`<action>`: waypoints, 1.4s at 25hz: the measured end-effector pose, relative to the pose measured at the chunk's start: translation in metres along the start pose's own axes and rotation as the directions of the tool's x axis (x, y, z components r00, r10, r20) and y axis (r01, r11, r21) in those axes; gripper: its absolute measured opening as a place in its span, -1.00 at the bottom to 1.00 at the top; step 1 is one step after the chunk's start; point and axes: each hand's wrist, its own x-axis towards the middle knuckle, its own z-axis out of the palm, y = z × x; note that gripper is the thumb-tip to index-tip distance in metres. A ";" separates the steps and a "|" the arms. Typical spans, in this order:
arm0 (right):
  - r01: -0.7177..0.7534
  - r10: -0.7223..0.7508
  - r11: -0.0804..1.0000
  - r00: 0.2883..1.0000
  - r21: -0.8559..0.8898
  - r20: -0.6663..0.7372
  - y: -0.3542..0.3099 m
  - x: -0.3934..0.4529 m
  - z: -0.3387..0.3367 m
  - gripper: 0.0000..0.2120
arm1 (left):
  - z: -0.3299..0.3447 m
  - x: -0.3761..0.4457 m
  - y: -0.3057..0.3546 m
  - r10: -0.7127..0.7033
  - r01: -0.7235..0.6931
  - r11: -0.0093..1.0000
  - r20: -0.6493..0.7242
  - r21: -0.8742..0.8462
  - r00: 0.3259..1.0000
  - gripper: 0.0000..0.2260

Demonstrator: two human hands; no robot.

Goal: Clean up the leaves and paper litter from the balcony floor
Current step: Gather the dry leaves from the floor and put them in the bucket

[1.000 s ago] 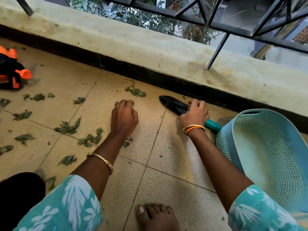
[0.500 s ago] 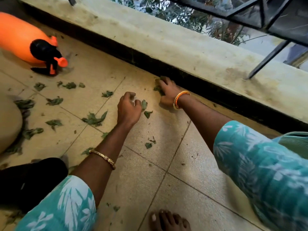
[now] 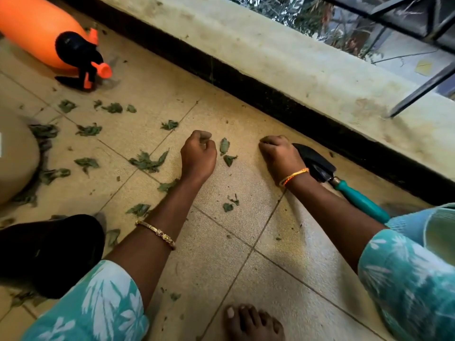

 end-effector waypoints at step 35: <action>-0.192 0.146 0.875 0.980 0.445 0.137 -0.084 -0.019 -0.019 -0.78 | -0.053 -0.049 -0.003 -0.483 0.652 0.664 0.454 -0.367 0.748 -0.67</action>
